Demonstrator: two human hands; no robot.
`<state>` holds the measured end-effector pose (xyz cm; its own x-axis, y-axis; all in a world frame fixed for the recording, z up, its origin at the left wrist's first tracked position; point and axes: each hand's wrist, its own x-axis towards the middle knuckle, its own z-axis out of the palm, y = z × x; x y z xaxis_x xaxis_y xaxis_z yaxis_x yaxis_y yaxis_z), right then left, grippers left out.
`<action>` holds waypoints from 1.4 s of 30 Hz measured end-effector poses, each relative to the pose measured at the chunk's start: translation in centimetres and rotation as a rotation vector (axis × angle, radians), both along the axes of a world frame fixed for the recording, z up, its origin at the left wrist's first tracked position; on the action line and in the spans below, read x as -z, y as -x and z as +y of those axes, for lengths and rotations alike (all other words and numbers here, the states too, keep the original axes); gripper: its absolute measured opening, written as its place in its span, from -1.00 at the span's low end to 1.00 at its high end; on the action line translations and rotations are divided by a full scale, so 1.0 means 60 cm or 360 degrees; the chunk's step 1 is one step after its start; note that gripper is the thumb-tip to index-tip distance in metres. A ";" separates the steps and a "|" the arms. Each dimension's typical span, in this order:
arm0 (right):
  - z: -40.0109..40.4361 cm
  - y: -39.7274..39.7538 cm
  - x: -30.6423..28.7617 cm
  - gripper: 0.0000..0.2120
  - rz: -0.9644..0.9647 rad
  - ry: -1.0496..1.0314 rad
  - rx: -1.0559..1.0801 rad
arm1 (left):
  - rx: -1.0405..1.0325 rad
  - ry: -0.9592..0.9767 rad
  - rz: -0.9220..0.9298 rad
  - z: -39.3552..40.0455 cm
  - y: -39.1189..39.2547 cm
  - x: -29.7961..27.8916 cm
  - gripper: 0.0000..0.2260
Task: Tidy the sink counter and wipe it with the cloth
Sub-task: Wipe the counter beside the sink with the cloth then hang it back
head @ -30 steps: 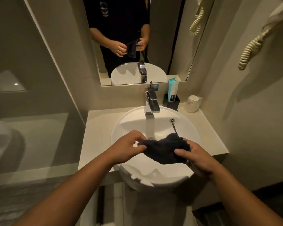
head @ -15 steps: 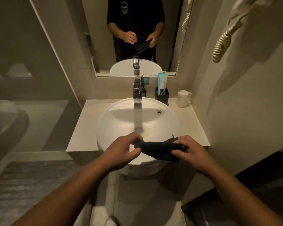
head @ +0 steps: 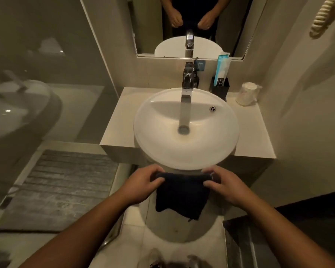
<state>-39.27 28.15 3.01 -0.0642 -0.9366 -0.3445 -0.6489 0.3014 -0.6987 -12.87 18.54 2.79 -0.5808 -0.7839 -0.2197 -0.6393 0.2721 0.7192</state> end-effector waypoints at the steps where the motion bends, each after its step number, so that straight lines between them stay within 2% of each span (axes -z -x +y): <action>1: -0.023 0.001 0.007 -0.80 0.0023 0.0012 0.0075 | -0.0042 0.0052 -0.0053 -0.020 0.011 0.007 -0.91; 5: -0.115 0.008 0.036 -0.87 0.0193 -0.0029 0.0170 | -0.0111 0.0201 -0.0216 -0.105 0.066 0.035 -0.83; 8: -0.155 0.008 0.050 -0.78 0.0373 -0.0078 0.0213 | -0.0045 0.0250 -0.0420 -0.145 0.092 0.058 -0.81; 13: -0.171 0.004 0.059 -0.76 0.0489 -0.0129 0.0255 | -0.0003 0.0297 -0.0597 -0.165 0.102 0.081 -0.79; 20: -0.166 -0.003 0.067 -0.67 0.0670 -0.0118 0.0277 | 0.0106 0.0550 -0.0776 -0.178 0.102 0.092 -0.75; 22: -0.161 -0.007 0.068 -0.59 0.0785 -0.0025 0.0258 | 0.0060 0.0592 -0.0730 -0.173 0.101 0.092 -0.66; 24: -0.148 -0.011 0.067 -0.50 0.0917 0.0129 0.0070 | 0.0077 0.0593 -0.0569 -0.155 0.096 0.086 -0.59; 26: -0.128 -0.016 0.071 -0.45 0.0962 0.0276 -0.0255 | 0.0329 0.0720 -0.0451 -0.132 0.087 0.082 -0.55; 29: -0.106 -0.020 0.086 -0.46 0.0986 0.0268 -0.0547 | 0.0710 0.0950 -0.0536 -0.104 0.082 0.088 -0.53; 33: -0.102 -0.027 0.096 -0.55 0.1008 0.0189 -0.0463 | 0.0610 0.0859 -0.0663 -0.094 0.086 0.108 -0.68; 37: -0.105 -0.034 0.084 -0.61 0.1016 0.0125 -0.0430 | 0.0566 0.0854 -0.0607 -0.095 0.079 0.106 -0.76; 42: -0.091 -0.034 0.056 -0.45 0.1080 0.0161 -0.0485 | 0.0640 0.0936 -0.0541 -0.087 0.073 0.086 -0.66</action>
